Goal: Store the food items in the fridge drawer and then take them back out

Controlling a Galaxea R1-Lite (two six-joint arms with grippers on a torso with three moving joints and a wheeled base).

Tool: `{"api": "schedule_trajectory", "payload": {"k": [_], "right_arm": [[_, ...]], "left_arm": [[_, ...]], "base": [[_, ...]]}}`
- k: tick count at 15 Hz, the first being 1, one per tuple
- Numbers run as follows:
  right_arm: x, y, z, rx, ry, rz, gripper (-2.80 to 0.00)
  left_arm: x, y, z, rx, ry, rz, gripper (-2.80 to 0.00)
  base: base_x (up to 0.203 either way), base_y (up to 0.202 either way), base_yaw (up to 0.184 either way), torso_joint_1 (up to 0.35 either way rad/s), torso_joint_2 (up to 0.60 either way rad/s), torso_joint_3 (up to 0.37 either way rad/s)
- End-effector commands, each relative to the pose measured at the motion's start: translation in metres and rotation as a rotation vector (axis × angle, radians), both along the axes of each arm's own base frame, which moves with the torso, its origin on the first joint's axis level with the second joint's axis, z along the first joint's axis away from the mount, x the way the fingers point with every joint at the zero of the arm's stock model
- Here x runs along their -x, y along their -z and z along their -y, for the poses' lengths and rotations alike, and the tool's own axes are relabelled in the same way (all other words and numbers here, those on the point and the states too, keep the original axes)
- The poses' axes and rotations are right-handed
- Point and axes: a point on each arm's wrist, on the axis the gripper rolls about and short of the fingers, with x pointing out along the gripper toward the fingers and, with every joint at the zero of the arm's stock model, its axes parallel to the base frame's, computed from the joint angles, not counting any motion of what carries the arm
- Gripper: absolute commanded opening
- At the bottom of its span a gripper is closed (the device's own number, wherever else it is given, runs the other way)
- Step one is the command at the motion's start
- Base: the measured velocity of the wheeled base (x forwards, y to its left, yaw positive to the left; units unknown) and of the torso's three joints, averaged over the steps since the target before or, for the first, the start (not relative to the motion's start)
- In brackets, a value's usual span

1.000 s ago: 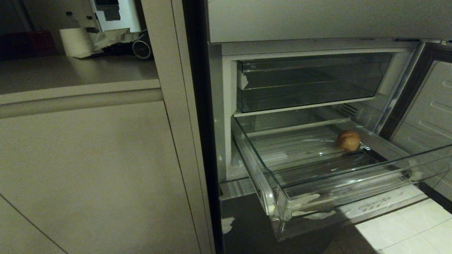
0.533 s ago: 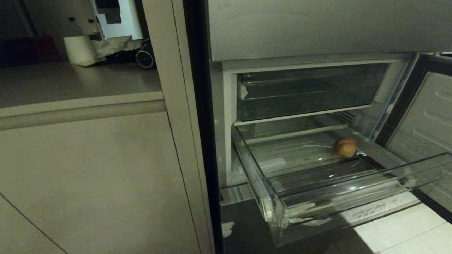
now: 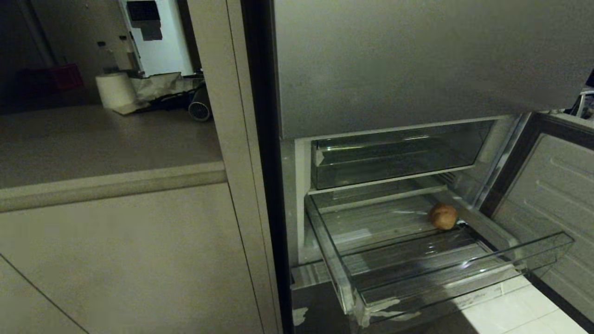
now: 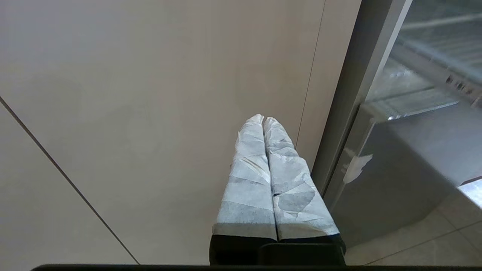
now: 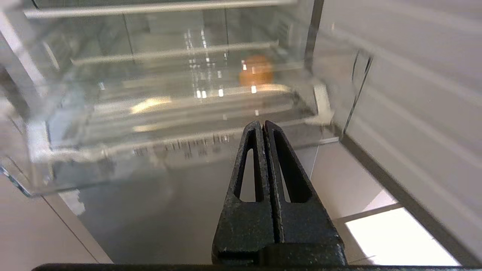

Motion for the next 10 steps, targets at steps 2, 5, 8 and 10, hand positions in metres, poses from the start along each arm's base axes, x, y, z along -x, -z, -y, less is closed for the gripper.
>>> {"api": "schedule_trajectory", "payload": {"k": [2,5,8,10], "right_arm": [[-0.0025,0.009,0.0,0.0,0.0,-0.032,-2.8],[-0.0024,0.0086,0.0,0.0,0.001,-0.03,-2.8],[-0.0025,0.009,0.0,0.001,0.0,-0.032,-2.8],[-0.0025,0.009,0.0,0.003,0.0,-0.032,-2.8]], "left_arm": [[-0.0001,-0.0001,0.0,0.0,0.0,-0.001,-2.8],[-0.0001,-0.0001,0.0,0.0,0.0,-0.001,-2.8],[-0.0001,-0.0001,0.0,0.002,0.0,-0.001,-2.8],[-0.0001,-0.0001,0.0,0.0,0.0,-0.001,-2.8]], "base": [[0.0,0.0,0.0,0.192,-0.42,-0.235],[0.0,0.0,0.0,0.158,-0.35,-0.195],[0.0,0.0,0.0,0.018,-0.03,-0.021],[0.0,0.0,0.0,0.0,0.0,0.0]]}}
